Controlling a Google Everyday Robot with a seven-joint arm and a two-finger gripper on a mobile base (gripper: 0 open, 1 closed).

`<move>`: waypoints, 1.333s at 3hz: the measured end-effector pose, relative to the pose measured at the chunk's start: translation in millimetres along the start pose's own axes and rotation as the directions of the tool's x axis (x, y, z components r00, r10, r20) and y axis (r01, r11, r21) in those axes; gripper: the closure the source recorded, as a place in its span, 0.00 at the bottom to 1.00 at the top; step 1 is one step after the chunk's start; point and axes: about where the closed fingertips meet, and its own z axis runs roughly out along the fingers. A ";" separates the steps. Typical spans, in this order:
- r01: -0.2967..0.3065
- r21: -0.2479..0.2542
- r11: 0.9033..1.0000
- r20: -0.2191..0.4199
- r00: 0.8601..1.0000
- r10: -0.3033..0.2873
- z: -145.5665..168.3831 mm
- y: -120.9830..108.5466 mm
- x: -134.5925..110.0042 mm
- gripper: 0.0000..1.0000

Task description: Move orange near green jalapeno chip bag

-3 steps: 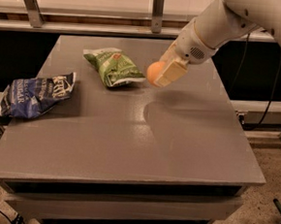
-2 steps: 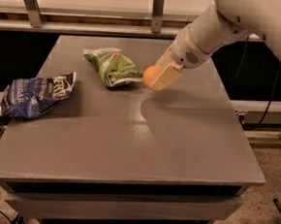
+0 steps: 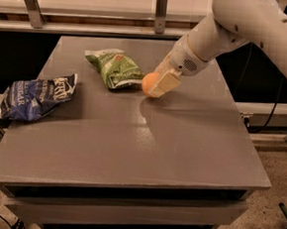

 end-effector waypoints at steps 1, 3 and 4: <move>0.005 -0.013 1.000 0.018 1.000 -0.004 6.1 3.1 -1.6 0.39; 0.010 -0.027 1.000 0.028 1.000 -0.010 11.0 5.4 -3.9 0.00; 0.025 -0.008 1.000 0.009 1.000 -0.025 8.2 5.7 -3.0 0.00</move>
Offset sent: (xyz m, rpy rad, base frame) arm -0.0020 0.0083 -0.0056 0.0393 0.0115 0.0333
